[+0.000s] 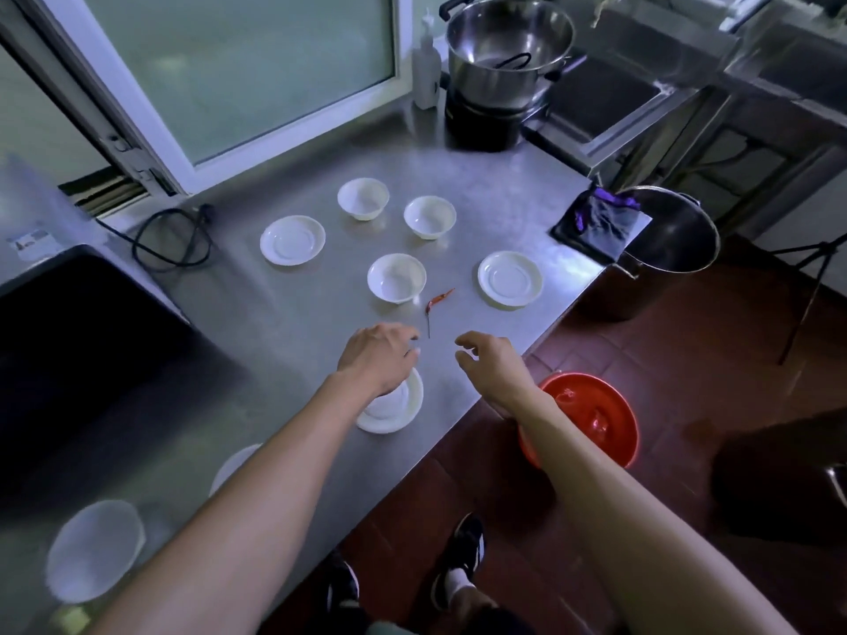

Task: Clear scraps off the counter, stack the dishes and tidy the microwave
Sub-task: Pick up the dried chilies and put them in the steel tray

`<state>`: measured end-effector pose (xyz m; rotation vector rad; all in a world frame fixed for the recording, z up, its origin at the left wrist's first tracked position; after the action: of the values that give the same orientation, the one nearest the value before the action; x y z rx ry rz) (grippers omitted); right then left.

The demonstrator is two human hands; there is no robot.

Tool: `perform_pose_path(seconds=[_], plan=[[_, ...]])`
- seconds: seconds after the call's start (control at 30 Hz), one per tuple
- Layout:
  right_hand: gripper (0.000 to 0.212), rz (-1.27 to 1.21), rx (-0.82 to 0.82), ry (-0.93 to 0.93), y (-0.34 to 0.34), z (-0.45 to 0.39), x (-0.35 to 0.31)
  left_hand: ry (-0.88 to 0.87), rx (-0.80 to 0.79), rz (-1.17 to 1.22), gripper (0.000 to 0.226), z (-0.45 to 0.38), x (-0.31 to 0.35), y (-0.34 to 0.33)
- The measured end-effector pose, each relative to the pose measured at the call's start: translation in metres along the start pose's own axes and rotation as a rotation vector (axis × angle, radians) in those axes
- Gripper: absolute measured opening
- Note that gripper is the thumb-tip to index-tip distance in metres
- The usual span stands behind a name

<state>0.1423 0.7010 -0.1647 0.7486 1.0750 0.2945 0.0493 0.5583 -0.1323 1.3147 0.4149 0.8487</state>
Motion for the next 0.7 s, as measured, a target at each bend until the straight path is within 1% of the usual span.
perform_pose_path(seconds=[0.2,0.43,0.57,0.7], plan=[[0.033,0.021,-0.064,0.044,0.011,-0.04,0.011,0.091,0.022,0.018,0.033,-0.025,0.009,0.006],[0.033,0.12,-0.092,0.13,0.012,-0.085,0.004,0.18,0.027,0.069,0.031,-0.051,-0.01,-0.004],[0.034,0.238,-0.115,0.175,0.007,-0.108,0.002,0.174,0.049,0.078,0.024,-0.07,-0.017,-0.011],[0.035,0.309,-0.132,0.194,0.002,-0.13,0.0,0.19,0.059,0.106,0.03,-0.087,-0.026,-0.017]])
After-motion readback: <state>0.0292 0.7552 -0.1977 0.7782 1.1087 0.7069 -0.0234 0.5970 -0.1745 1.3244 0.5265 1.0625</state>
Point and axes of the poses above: each hand's wrist, its own z-axis away from the middle knuckle, its own y-axis out of the back of the hand, x = y × z, the point moved 10 cm from there along -z, towards the middle knuckle, and after that the axes turned 7 degrees about -z, right-handed, at the moved point
